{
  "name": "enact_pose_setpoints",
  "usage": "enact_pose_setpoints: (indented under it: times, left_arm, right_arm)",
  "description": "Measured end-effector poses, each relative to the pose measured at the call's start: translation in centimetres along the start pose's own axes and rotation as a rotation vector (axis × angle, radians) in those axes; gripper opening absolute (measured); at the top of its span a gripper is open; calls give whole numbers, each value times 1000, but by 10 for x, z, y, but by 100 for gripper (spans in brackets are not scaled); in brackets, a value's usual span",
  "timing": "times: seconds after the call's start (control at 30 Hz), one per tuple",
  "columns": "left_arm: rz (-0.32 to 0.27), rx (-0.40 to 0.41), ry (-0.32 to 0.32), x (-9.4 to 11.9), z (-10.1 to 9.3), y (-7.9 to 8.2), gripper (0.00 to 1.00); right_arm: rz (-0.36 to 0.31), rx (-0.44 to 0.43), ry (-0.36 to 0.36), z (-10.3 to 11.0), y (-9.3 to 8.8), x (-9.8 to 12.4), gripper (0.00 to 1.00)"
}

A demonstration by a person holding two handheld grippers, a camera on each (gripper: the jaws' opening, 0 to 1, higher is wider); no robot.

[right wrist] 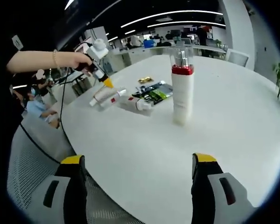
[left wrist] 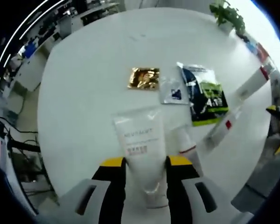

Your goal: Arrange the skincare products in the storage area until every visible bottle or jar stands upright without overlapping.

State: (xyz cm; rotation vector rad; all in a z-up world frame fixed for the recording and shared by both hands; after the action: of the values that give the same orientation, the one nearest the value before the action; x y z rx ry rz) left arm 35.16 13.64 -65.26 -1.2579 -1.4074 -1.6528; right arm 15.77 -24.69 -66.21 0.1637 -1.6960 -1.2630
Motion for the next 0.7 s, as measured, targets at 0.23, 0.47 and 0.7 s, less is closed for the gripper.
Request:
enact_pose_setpoints:
  times: [0.23,0.47,0.7]
  left_arm:
    - [-69,13,13,11,-1,-6,33]
    - [-137,31,23,26,-10,-11,33]
    - [-272,45,39,40,-14,-25,33]
  right_arm:
    - [4,44,15,5,3,-1,93]
    - [14,70,26,7,3,-1,92]
    - [-22,61,37,8,8,1,92]
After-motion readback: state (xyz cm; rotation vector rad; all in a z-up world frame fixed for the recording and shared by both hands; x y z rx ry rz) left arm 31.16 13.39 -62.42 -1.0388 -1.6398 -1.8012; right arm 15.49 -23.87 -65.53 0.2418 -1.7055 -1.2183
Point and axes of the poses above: the point that each gripper's makers call its tool centre point, and the gripper's own axes: x roughly backward along the fingers, z roughly to its left, y roughly out of its top, the point moved 8 cm from there along x, roughly backward along the fingers, and after that the axes turned 12 degrees about x, right-handed, at the moved point
